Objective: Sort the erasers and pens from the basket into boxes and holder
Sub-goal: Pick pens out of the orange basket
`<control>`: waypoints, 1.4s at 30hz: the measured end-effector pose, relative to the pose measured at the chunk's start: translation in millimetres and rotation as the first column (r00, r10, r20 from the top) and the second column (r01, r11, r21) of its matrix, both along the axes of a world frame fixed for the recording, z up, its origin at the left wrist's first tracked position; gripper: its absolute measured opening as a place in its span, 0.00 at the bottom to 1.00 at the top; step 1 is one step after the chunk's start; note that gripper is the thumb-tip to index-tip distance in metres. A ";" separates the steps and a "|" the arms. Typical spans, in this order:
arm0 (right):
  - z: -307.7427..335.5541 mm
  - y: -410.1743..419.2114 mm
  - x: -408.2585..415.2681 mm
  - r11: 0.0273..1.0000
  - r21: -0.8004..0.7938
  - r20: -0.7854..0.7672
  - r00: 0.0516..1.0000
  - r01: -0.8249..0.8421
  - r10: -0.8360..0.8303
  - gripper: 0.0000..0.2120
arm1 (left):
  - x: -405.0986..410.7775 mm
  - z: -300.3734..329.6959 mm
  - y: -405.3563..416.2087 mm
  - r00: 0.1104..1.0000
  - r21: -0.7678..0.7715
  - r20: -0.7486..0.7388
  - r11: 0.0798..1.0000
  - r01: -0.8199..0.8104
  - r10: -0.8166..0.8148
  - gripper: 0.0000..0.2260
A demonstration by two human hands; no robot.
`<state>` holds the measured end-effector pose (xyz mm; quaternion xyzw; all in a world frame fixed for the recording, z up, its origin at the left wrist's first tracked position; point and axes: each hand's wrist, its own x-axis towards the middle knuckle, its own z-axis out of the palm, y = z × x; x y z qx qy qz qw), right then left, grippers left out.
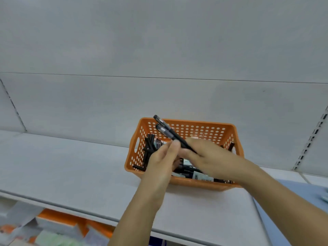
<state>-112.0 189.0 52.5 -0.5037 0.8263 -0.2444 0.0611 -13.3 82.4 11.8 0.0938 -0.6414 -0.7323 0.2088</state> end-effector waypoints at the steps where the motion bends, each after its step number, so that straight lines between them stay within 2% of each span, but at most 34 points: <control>1: -4.2 -5.6 5.5 0.999 -0.040 0.062 0.997 -0.033 0.035 0.09 | -4.5 4.4 0.7 0.999 0.076 -0.015 0.997 0.029 -0.028 0.13; 4: -11.2 -16.0 17.5 0.993 -0.085 0.163 0.982 -0.083 0.096 0.09 | -10.3 12.8 -5.0 0.997 0.213 -0.047 0.976 -0.052 0.063 0.11; 7: -8.9 -23.4 18.2 0.995 -0.088 0.250 0.965 -0.054 0.075 0.18 | -3.1 19.8 -32.5 0.962 0.432 -0.136 0.888 -0.157 0.236 0.11; 9: -10.4 -32.3 7.7 0.995 -0.093 0.159 0.987 0.028 -0.013 0.20 | 6.2 26.9 -53.4 0.927 0.460 -0.149 0.854 -0.242 0.343 0.11; 12: -23.2 -53.7 -8.2 0.993 -0.052 -0.003 0.994 0.105 -0.106 0.15 | 16.1 32.9 -67.1 0.908 0.364 -0.123 0.870 -0.333 0.400 0.10; 15: -37.6 -77.3 -9.0 0.997 0.056 -0.012 0.998 0.061 -0.061 0.12 | 24.3 31.4 -68.6 0.894 0.347 -0.118 0.862 -0.370 0.431 0.10; 17: -47.0 -89.9 -11.8 0.991 0.116 -0.114 0.992 0.066 -0.052 0.12 | 30.2 27.0 -67.8 0.892 0.389 -0.128 0.849 -0.358 0.434 0.10; 19: -48.4 -93.0 -17.7 0.991 0.086 -0.201 0.976 0.103 -0.085 0.06 | 34.2 22.1 -65.5 0.896 0.410 -0.122 0.844 -0.347 0.428 0.10; 21: -40.1 -87.1 -23.7 0.990 -0.075 -0.236 0.962 0.121 -0.135 0.05 | 35.5 18.0 -62.6 0.906 0.406 -0.097 0.847 -0.343 0.413 0.09; 22: -32.7 -82.2 -25.6 0.971 -0.203 -0.207 0.964 0.124 -0.166 0.07 | 34.9 16.0 -60.9 0.913 0.414 -0.084 0.847 -0.332 0.399 0.09; 24: -13.8 -70.6 -24.6 0.867 -0.474 0.012 0.986 0.152 -0.167 0.08 | 31.7 12.5 -56.7 0.933 0.469 -0.069 0.836 -0.283 0.354 0.10; 26: -0.8 -60.3 -19.1 0.714 -0.672 0.267 0.964 0.196 -0.013 0.04 | 25.2 9.3 -50.2 0.956 0.528 -0.049 0.820 -0.222 0.291 0.11; 27: 1.7 -56.3 -15.0 0.666 -0.720 0.325 0.943 0.198 0.071 0.04 | 20.9 7.5 -46.1 0.967 0.544 -0.035 0.817 -0.192 0.251 0.12; 29: -1.7 -50.9 -5.5 0.631 -0.758 0.351 0.919 0.169 0.176 0.07 | 11.2 5.2 -36.8 0.984 0.569 -0.026 0.812 -0.131 0.177 0.14; 32: -15.6 -47.5 10.0 0.612 -0.773 0.359 0.910 0.165 0.208 0.11 | -2.3 7.2 -27.0 0.984 0.632 -0.098 0.773 -0.055 0.150 0.15; 35: -27.3 -46.9 21.4 0.620 -0.762 0.370 0.912 0.188 0.179 0.10 | -9.4 10.0 -25.8 0.961 0.716 -0.181 0.697 -0.016 0.207 0.12; 37: -30.1 -48.4 25.4 0.623 -0.739 0.459 0.868 0.256 0.188 0.08 | -10.5 10.3 -27.5 0.946 0.745 -0.206 0.667 -0.015 0.252 0.11; 40: -28.2 -54.5 25.9 0.607 -0.738 0.493 0.850 0.294 0.188 0.04 | -8.3 9.5 -33.4 0.909 0.778 -0.216 0.625 -0.060 0.356 0.10; 42: -24.9 -59.2 20.2 0.574 -0.738 0.526 0.835 0.355 0.161 0.07 | -3.2 9.2 -41.8 0.879 0.799 -0.200 0.591 -0.110 0.433 0.09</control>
